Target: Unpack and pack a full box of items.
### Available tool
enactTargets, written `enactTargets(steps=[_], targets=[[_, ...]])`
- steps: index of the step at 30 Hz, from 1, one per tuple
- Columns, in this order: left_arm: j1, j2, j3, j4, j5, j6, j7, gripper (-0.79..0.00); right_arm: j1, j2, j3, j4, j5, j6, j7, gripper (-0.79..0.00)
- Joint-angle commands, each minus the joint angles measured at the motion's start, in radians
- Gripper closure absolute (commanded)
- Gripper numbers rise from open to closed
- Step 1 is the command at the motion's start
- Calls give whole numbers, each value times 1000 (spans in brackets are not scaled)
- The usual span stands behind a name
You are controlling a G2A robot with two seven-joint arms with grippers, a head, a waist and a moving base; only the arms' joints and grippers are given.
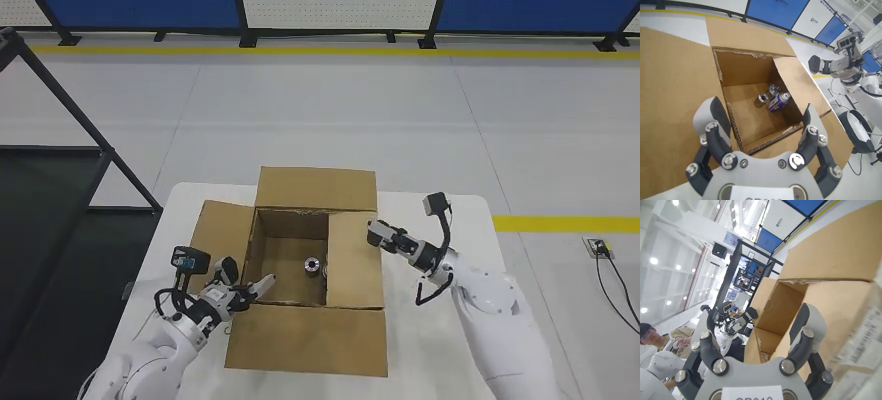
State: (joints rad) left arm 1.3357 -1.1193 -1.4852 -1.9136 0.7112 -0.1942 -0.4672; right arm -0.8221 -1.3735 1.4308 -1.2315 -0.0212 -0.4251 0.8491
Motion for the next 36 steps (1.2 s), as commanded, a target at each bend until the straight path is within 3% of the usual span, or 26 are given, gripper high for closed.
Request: enactTargets(steps=[1,6,14,28,36], targets=[[-4,1,-6,9,-6,2,-4,-785,-28,8,32,-27,-7,27,-42,-785],[-11,2,-13,14,-12,5,-9,-785,-68,23,69,-53,15,37,-18,-785],[-26,1,11,5,0,14,-19,-785,-18,32,17,10,-24,99,35,-785],[-60,-2,52,13,12,22,-33,-785,25,43,-38,56,3,69,79,-785],[-111,-8,122,14,-15,21,-99,-785,3,53,-25,27,17,51,24,-785]])
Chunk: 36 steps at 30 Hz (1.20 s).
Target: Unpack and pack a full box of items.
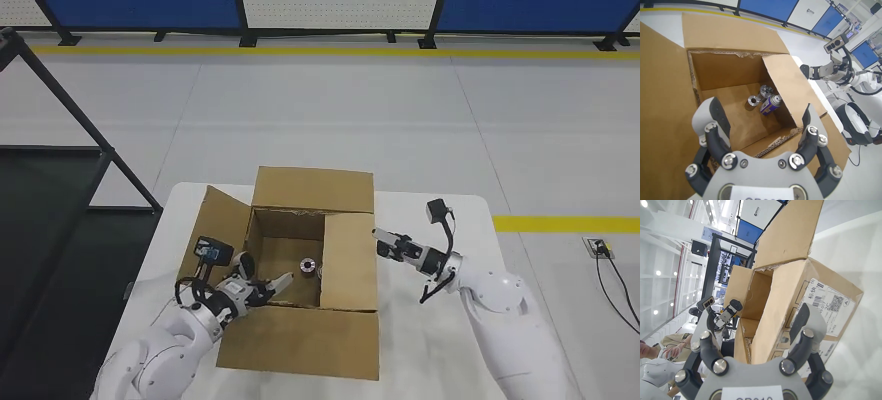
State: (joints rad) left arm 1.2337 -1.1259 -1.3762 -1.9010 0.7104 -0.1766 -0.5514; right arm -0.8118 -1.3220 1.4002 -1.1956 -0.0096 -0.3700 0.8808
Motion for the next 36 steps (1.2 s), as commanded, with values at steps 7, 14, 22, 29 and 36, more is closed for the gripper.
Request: enactTargets(steps=[7,14,22,29,36], targets=[[-109,-16,106,22,-113,88,-144,-785,-87,16,50,-88,43,-45,-57,-785],[-201,-27,159,46,-183,218,-277,-785,-131,22,68,-122,79,-70,-79,-785],[-192,-29,150,68,-235,222,-256,-785,-135,22,68,-127,82,-69,-88,-785],[-272,-45,169,204,-487,219,-308,-785,-176,33,106,-137,166,-103,-88,-785],[-359,-63,227,336,-600,211,-339,-785,-226,46,152,-130,233,-148,-82,-785]])
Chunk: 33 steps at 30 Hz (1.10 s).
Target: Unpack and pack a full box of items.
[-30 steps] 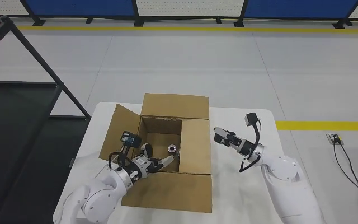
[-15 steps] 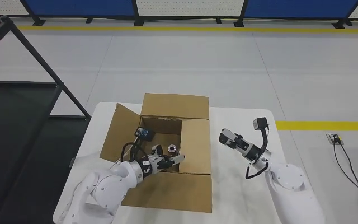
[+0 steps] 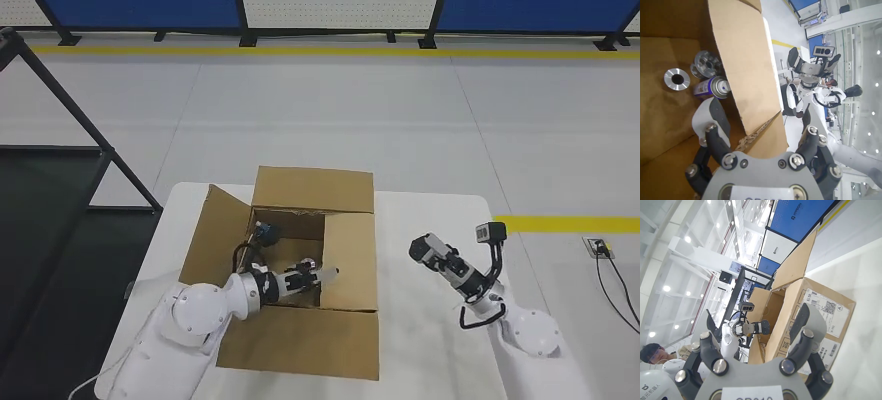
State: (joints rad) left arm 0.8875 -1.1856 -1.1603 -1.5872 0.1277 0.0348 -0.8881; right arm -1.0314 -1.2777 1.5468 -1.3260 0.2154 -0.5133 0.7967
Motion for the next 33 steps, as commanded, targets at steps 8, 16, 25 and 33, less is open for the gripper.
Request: enactTargets(steps=[8,16,25,33], targets=[[-99,-28,103,136,-34,-2,24,-785,-39,13,26,-6,39,-22,4,-785],[-117,-35,116,150,-80,-39,19,-785,-41,22,19,-12,40,-14,0,-785],[-78,-23,69,69,-94,-56,12,-785,-23,28,-6,-9,34,-8,-4,-785],[-50,-14,43,-41,-79,-46,25,-785,-25,35,-13,-19,38,-14,-8,-785]])
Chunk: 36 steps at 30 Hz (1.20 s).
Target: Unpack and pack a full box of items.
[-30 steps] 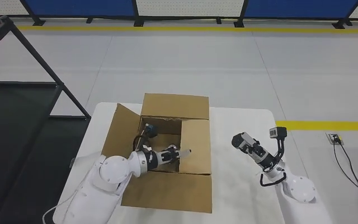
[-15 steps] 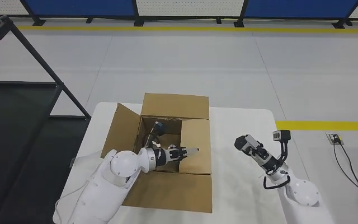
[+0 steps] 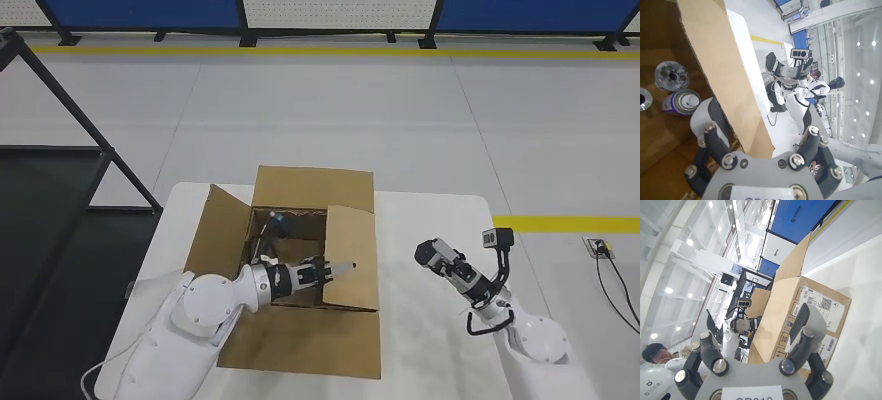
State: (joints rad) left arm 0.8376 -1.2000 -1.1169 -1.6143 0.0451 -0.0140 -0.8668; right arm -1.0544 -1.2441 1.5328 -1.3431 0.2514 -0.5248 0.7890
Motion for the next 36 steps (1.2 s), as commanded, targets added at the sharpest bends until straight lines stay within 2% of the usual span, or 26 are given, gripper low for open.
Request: enactTargets(steps=[1,8,21,27,36], targets=[[-1,0,0,-25,11,6,10,-785,-4,2,0,-6,10,-7,3,-785],[-42,-9,43,-64,35,37,32,-785,-32,10,15,-13,49,-37,16,-785],[-206,-65,241,-23,81,87,89,-785,-183,33,115,-41,169,-147,48,-785],[-280,-106,343,42,85,105,139,-785,-286,42,167,-56,249,-226,65,-785],[-347,-170,448,162,80,116,258,-785,-396,55,241,-85,241,-254,47,-785]])
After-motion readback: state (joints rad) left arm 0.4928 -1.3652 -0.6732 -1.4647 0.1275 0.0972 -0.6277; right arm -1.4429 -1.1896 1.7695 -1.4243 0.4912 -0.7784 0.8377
